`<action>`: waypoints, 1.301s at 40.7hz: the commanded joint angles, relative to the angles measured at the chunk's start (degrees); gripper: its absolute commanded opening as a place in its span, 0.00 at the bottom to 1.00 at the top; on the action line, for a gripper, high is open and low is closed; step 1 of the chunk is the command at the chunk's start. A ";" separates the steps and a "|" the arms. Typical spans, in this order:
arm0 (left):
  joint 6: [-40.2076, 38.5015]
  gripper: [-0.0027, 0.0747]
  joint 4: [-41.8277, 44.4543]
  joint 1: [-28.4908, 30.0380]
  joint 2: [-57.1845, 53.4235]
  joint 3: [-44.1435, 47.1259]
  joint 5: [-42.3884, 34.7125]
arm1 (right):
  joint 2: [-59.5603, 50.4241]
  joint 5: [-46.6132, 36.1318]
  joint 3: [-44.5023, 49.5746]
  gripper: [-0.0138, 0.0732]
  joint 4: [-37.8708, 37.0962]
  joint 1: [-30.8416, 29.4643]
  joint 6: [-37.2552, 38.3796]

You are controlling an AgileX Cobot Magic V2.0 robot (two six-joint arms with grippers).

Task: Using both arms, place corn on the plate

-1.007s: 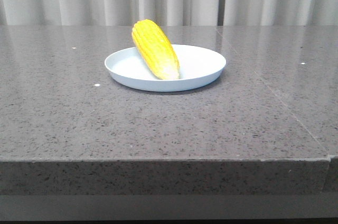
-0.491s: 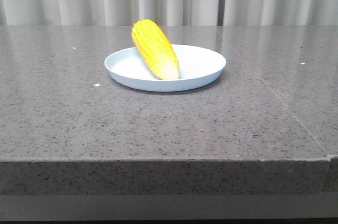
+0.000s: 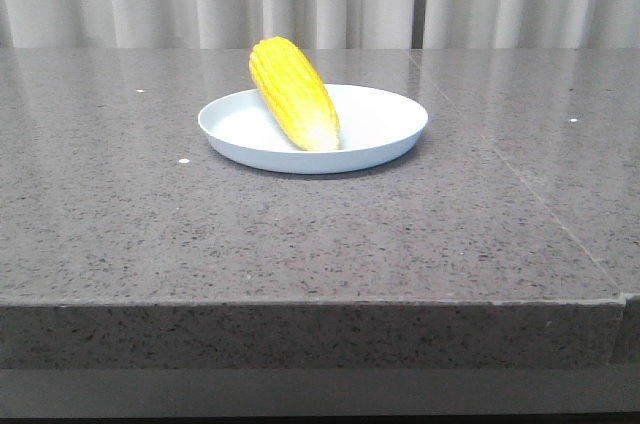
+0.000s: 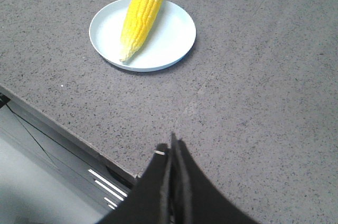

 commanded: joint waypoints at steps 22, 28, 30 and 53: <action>-0.51 0.01 -0.35 -0.80 -0.95 1.21 -5.05 | 0.86 -3.99 -1.40 0.08 -0.87 -0.37 -0.13; -0.51 0.01 -0.35 -0.80 -0.95 1.21 -5.05 | 0.86 -3.99 -1.40 0.08 -0.87 -0.37 -0.13; -0.51 0.01 -0.35 -0.80 -0.95 1.21 -5.05 | 0.86 -3.99 -1.40 0.08 -0.87 -0.37 -0.13; -0.51 0.01 -0.35 -0.80 -0.95 1.21 -5.05 | -13.59 -30.65 19.42 0.08 2.49 -19.91 -0.13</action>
